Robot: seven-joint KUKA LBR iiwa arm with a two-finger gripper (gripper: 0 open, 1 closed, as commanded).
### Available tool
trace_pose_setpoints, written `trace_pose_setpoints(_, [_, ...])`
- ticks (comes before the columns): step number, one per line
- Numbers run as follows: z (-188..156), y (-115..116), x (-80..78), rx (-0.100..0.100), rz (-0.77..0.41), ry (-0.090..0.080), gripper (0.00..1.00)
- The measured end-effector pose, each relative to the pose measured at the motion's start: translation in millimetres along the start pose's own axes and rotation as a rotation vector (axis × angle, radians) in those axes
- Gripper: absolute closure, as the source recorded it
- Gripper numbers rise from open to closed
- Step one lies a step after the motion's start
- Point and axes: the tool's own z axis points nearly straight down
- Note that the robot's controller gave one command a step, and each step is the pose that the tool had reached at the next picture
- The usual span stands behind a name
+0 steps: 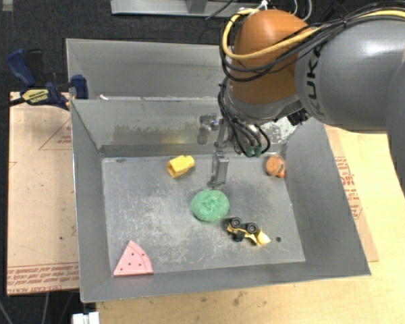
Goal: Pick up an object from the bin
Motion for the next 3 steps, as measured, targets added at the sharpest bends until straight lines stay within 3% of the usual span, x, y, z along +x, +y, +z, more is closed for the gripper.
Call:
trace_pose_setpoints(1, [-5.1, -0.4, -1.1, -0.001, 0.001, -0.007, 0.00])
trace_pose_setpoints(2, [29.6, -11.7, 7.5, -0.001, -0.061, -0.014, 0.00])
trace_pose_setpoints(3, [42.6, -16.6, 10.7, 0.000, -0.085, -0.010, 0.00])
